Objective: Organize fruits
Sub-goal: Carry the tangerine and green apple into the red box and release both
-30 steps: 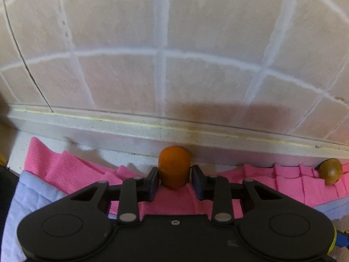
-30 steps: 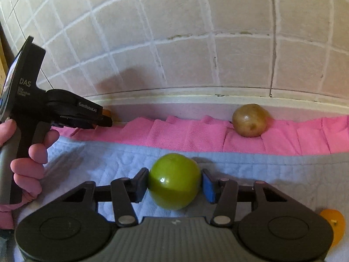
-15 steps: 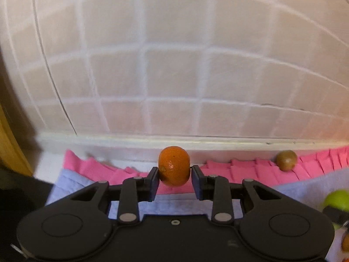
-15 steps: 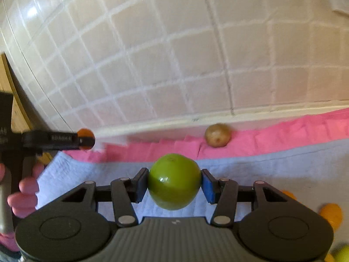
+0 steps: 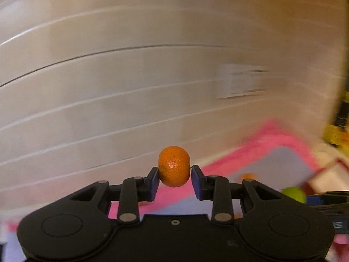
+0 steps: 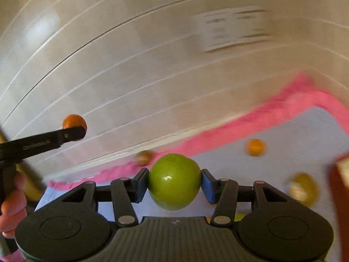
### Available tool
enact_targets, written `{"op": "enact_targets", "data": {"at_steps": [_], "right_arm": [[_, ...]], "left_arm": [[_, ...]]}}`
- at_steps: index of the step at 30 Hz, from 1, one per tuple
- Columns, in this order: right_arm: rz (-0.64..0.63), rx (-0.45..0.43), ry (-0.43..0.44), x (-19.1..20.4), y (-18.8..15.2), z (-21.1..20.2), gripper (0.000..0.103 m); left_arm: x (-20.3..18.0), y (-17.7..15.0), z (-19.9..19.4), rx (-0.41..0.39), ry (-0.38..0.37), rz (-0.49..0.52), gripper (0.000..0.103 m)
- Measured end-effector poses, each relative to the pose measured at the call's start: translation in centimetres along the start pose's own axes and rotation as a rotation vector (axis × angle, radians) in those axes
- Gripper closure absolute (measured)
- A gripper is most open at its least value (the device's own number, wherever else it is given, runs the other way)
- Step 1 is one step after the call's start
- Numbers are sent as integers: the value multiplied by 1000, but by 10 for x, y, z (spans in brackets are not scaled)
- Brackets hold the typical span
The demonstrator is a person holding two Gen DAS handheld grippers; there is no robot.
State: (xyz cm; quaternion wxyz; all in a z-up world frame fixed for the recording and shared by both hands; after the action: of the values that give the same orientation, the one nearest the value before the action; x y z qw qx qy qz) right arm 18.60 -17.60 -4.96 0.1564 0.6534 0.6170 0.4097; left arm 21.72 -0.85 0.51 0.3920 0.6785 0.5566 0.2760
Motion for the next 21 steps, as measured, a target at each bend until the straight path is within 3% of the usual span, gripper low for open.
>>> {"op": "enact_targets", "data": {"at_steps": [4,10,16,21], "right_arm": [[104,-4,-150,-82,-9,-45,50],[233,-2,-362,-197,-35,-124,50],[257,60,-601,-277,-76,-182,50],[306,142,-621,-311,-110,-184,50]], "left_arm": [[-105,6,20,12,-177,96,65],[-259,-15,57,112,-436,229,65],[-366,-56,88,242,-582,304,65],[-414,-93,116,372,-635,319,65]]}}
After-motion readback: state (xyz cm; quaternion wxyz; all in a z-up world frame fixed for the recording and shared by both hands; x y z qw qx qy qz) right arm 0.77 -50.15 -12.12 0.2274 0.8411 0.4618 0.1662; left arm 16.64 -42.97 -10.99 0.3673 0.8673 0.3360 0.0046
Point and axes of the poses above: each gripper's, at about its wrist camera, not at the fingertips, and z roughly the way its jaws point, x to its left, y to its top, the point moved 10 cm from there along z, roughly the way its jaws point, and after that the axes turned 5 degrees about -z, right-handed, at the moved point
